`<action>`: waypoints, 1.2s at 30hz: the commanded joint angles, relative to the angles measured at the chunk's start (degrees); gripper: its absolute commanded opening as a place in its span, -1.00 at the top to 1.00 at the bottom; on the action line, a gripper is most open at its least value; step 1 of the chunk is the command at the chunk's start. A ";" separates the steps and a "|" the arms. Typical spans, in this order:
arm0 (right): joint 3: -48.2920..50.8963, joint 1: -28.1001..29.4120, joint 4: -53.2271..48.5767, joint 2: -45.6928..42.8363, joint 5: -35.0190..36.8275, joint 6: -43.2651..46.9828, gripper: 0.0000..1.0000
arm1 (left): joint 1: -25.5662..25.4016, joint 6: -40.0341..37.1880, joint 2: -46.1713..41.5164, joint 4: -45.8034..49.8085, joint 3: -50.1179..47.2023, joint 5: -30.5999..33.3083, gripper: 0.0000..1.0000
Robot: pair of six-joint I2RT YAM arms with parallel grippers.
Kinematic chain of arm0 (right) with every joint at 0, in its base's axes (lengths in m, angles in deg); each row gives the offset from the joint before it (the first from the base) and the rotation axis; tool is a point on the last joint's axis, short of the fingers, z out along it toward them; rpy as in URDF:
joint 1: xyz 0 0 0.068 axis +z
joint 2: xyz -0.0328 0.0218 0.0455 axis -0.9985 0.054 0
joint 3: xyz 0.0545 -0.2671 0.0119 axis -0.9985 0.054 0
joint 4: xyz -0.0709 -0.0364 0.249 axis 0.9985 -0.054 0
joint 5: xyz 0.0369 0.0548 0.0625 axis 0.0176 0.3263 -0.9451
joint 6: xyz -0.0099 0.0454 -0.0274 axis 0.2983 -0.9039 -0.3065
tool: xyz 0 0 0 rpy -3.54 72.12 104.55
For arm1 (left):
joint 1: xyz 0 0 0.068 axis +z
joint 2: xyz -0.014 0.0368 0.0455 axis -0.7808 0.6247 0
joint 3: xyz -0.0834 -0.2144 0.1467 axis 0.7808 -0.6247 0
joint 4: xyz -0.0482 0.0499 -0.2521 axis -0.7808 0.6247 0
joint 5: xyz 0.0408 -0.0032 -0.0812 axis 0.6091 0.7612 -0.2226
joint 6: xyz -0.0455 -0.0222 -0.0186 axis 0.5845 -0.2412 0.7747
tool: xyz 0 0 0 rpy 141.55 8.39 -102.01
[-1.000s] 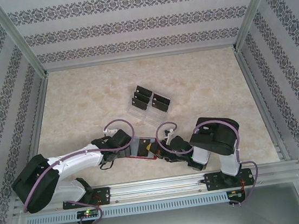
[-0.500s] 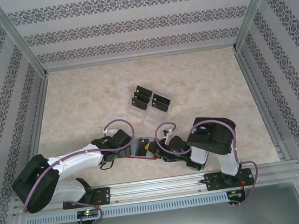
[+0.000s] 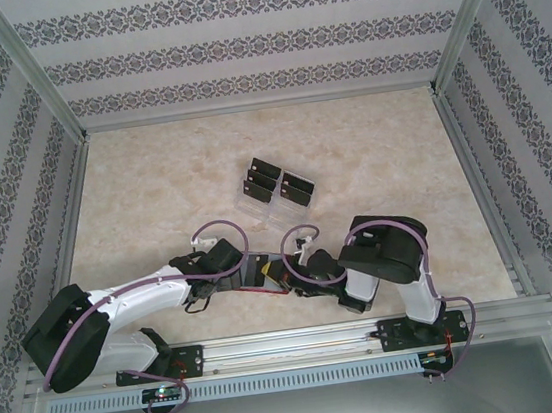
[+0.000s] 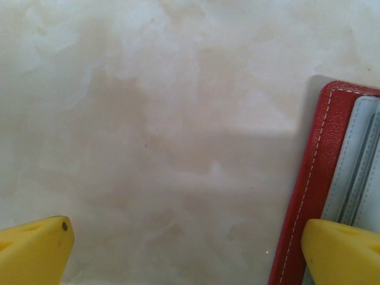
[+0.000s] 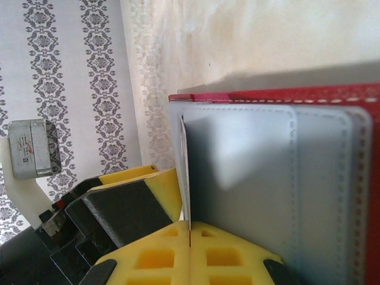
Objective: Put the credit cards into the card holder
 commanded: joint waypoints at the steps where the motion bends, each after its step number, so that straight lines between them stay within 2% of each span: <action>1: -0.17 1.08 -5.09 3.53 -1.81 -0.99 1.00 | -1.08 -0.27 1.77 3.45 -0.95 -0.86 -1.00; 8: -1.73 0.70 -5.08 4.85 -3.32 -1.24 1.00 | -1.15 -0.09 1.79 3.43 -0.87 -0.93 -1.00; 14: -0.08 -0.95 -5.31 2.31 -4.80 -0.60 0.27 | -1.15 0.36 0.71 4.11 -0.36 -0.71 -1.00; 20: -0.04 -2.70 -12.66 -4.09 -7.95 1.62 -0.08 | -1.19 1.03 -0.94 5.04 0.65 -0.78 -1.00; 23: -0.90 -3.52 -21.14 -8.91 -9.05 3.63 -0.23 | -1.07 0.81 -2.01 6.18 1.85 -0.47 -1.00; 28: -6.29 -4.60 -45.85 -19.87 -10.47 11.19 -0.40 | -0.45 0.21 -3.22 7.41 3.37 -0.45 -1.00; 32: -12.17 -5.23 -63.54 -26.77 -10.12 18.40 -0.41 | 0.42 0.00 -3.72 7.83 3.59 -0.70 -1.00; 36: -16.69 -5.98 -75.41 -31.02 -9.17 23.88 -0.37 | 1.27 0.06 -4.26 8.30 3.30 -0.33 -1.00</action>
